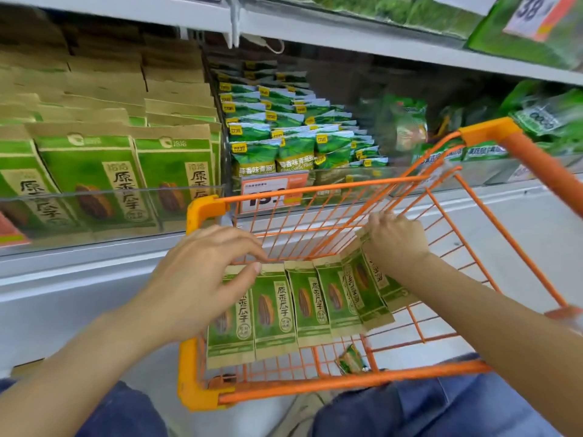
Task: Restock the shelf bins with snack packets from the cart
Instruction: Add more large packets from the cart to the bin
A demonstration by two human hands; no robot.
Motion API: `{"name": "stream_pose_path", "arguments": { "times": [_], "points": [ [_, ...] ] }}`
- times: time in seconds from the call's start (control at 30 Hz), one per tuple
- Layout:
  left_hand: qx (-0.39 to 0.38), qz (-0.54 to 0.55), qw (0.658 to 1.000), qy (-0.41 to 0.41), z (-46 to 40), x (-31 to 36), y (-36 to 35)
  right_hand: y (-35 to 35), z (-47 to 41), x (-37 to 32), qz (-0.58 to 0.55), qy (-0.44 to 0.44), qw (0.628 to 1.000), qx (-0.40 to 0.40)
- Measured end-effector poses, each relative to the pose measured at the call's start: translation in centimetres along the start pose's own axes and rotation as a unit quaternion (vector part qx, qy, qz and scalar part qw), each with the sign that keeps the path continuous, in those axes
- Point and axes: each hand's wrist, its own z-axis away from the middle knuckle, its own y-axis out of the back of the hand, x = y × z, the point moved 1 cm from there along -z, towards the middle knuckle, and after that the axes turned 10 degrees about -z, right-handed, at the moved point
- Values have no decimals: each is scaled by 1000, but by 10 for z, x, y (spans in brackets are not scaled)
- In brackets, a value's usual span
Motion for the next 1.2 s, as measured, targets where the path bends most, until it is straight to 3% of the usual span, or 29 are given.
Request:
{"name": "stream_pose_path", "arguments": {
  "times": [0.13, 0.23, 0.33, 0.37, 0.43, 0.47, 0.53, 0.63, 0.8, 0.87, 0.9, 0.97, 1.03, 1.07, 1.1, 1.13, 1.2],
  "points": [
    [-1, 10, 1000, 5, 1, -1, 0, -8, -1, 10, -16, -32, 999, -39],
    [3, 13, 1000, 8, 2, -1, 1, -3, -1, 7, -132, -55, 989, -38],
    [0, 15, 1000, 8, 2, -1, 3, 19, 0, 19, -276, -77, 952, -108],
    [-1, 14, 1000, 6, 3, -1, 2, 31, 2, 24, -351, -56, 925, -135],
    [3, 33, 999, 17, 3, -1, 1, 61, 11, 25, -545, 9, 816, -191],
    [8, 74, 996, 38, 3, 0, 3, 77, 17, 22, -623, 50, 754, -201],
    [31, 239, 965, 104, 0, 5, 12, 106, 29, 14, -710, 116, 665, -200],
    [58, 383, 907, 168, -5, 4, 37, 138, 35, -14, -746, 196, 604, -200],
    [76, 382, 900, 193, 1, -9, 95, 183, 36, -76, -759, 268, 557, -206],
    [90, 412, 884, 203, 14, -20, 112, 203, 37, -105, -781, 297, 515, -190],
    [95, 428, 874, 212, 22, -24, 118, 211, 37, -118, -805, 302, 482, -171],
    [120, 432, 861, 241, 38, -31, 127, 226, 38, -145, -865, 290, 380, -151],
    [214, 411, 842, 276, 55, -42, 133, 235, 40, -172, -910, 263, 268, -177],
    [270, 406, 823, 293, 65, -48, 137, 237, 40, -184, -919, 250, 235, -194],
    [318, 400, 804, 305, 75, -56, 143, 237, 41, -196, -920, 242, 230, -207],
    [358, 385, 791, 314, 85, -62, 151, 237, 44, -205, -912, 244, 268, -192],
    [439, 278, 790, 325, 108, -76, 173, 231, 42, -214, -853, 272, 442, -55]
  ]
}}
